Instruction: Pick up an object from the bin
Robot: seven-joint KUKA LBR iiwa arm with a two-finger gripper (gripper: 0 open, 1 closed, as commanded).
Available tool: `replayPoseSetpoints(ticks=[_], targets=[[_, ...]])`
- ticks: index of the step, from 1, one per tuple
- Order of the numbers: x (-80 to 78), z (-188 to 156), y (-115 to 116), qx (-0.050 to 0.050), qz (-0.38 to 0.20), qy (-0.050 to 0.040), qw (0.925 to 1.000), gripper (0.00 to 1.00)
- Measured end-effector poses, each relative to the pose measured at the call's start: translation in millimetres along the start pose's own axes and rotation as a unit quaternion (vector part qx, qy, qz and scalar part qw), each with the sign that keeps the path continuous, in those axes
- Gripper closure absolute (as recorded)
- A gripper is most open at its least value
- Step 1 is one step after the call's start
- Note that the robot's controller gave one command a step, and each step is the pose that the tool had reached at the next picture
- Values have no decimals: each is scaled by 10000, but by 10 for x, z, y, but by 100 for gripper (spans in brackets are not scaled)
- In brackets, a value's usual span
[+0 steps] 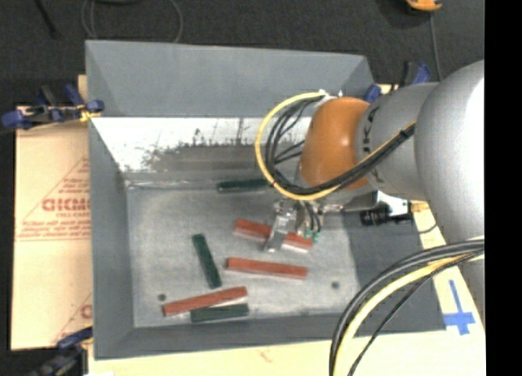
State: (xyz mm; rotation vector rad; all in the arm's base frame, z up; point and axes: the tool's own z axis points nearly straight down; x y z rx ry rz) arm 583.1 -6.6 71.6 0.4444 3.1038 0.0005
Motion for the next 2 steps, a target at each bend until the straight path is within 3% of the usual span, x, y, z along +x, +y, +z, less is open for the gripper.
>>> replayPoseSetpoints(ticks=[2], targets=[[10, -121, -4, 5, -8, 20, 10000, 100]])
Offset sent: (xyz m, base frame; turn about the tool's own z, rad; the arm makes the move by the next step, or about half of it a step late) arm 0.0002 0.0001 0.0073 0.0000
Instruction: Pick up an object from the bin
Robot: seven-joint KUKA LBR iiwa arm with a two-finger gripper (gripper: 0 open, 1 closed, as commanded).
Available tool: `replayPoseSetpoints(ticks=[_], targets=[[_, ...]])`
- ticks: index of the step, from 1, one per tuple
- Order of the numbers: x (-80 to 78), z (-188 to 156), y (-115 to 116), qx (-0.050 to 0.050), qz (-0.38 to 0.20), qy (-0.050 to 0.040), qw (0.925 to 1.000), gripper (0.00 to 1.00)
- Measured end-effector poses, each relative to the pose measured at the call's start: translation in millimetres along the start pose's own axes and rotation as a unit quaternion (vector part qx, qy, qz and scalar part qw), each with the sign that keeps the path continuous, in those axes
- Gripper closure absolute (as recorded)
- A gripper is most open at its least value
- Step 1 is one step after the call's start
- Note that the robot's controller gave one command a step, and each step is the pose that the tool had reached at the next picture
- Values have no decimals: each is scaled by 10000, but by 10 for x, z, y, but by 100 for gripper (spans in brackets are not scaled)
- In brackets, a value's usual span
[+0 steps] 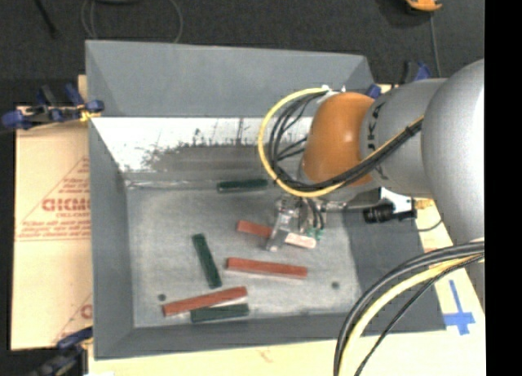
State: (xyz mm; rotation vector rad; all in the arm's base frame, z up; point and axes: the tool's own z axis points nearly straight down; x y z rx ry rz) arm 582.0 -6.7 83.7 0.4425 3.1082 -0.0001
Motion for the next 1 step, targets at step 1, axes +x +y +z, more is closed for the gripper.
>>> replayPoseSetpoints(ticks=[1], targets=[[4, -104, -2, 3, -5, 15, 10000, 100]])
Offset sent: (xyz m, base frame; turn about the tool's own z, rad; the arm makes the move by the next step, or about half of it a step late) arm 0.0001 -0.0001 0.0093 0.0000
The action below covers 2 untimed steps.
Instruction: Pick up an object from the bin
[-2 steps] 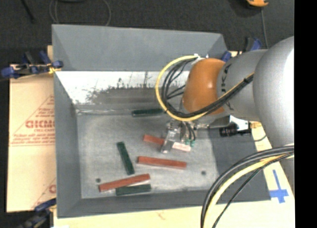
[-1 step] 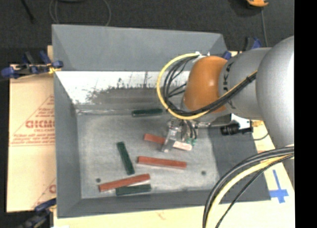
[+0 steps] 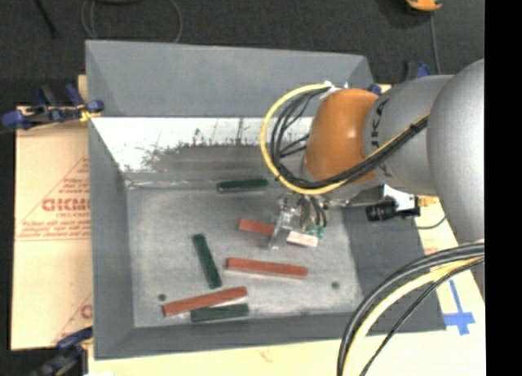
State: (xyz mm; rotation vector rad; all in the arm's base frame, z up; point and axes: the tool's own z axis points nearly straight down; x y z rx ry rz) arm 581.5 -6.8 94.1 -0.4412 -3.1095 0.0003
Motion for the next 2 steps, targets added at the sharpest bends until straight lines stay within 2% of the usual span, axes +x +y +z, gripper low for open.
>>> replayPoseSetpoints(ticks=[2], targets=[[-11, -311, 2, -10, -9, -24, 10000, 100]])
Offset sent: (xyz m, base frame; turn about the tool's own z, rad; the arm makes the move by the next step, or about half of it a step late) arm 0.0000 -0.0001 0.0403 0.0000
